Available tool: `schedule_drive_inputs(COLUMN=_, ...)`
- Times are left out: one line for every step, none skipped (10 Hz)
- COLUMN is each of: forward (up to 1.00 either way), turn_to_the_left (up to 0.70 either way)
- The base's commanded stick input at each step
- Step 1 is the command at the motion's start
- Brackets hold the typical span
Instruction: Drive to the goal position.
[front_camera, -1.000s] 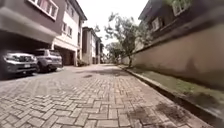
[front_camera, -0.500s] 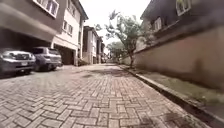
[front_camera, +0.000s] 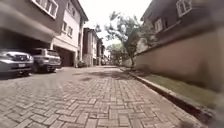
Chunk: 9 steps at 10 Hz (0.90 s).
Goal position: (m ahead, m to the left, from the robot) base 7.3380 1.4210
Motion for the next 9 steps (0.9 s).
schedule_drive_inputs(forward=0.5, turn_to_the_left=0.0)
schedule_drive_inputs(forward=0.5, turn_to_the_left=0.0)
schedule_drive_inputs(forward=0.5, turn_to_the_left=0.0)
schedule_drive_inputs(forward=0.5, turn_to_the_left=0.0)
schedule_drive_inputs(forward=0.5, turn_to_the_left=0.0)
schedule_drive_inputs(forward=0.5, turn_to_the_left=0.0)
schedule_drive_inputs(forward=0.5, turn_to_the_left=0.0)
schedule_drive_inputs(forward=0.5, turn_to_the_left=0.0)
schedule_drive_inputs(forward=0.5, turn_to_the_left=0.0)
